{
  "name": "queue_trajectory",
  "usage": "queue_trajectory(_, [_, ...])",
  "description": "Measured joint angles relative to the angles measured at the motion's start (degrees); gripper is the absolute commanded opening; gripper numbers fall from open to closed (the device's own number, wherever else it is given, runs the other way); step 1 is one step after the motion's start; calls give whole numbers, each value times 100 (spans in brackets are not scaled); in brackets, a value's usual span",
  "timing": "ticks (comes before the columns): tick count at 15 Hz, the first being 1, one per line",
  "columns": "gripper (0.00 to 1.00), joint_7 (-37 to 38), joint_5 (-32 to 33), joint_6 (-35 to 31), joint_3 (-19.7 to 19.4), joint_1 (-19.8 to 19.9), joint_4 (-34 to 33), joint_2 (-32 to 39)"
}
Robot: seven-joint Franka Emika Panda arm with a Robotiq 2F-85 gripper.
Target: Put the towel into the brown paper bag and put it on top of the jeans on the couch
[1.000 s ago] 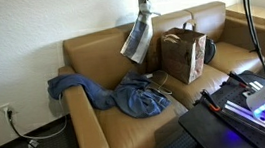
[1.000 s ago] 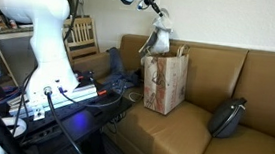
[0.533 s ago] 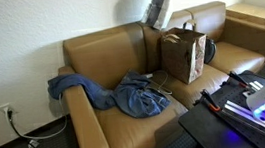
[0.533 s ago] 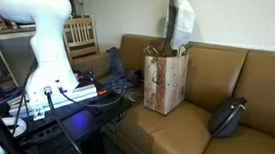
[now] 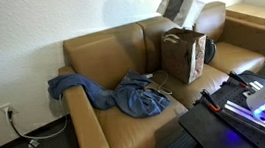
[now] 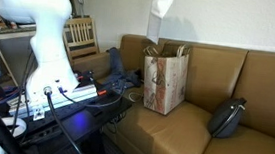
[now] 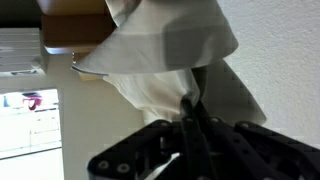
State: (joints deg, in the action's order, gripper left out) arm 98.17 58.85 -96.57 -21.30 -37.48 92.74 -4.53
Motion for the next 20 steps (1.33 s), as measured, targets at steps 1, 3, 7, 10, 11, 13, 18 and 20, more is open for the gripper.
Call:
queue_trajectory(1, [1,51,-95,26,380,390,51,-65])
queue_trajectory(3, [1,405,-306,-308,911,1206,315,-51])
queue_trajectory(7, [1,1352,-630,-1763,1261,2468,894,481])
queue_trajectory(10, [1,2024,-528,-2337,1401,2942,945,986])
queue_trajectory(11, [1,2140,-520,-2410,1447,3008,945,1079])
queue_trajectory(13, [1,2196,-531,-2435,1549,3067,962,1248])
queue_trajectory(18, [1,2219,-655,-2411,1634,3164,1137,1846])
queue_trajectory(20, [1,2228,-812,-2367,1603,3311,1165,2198])
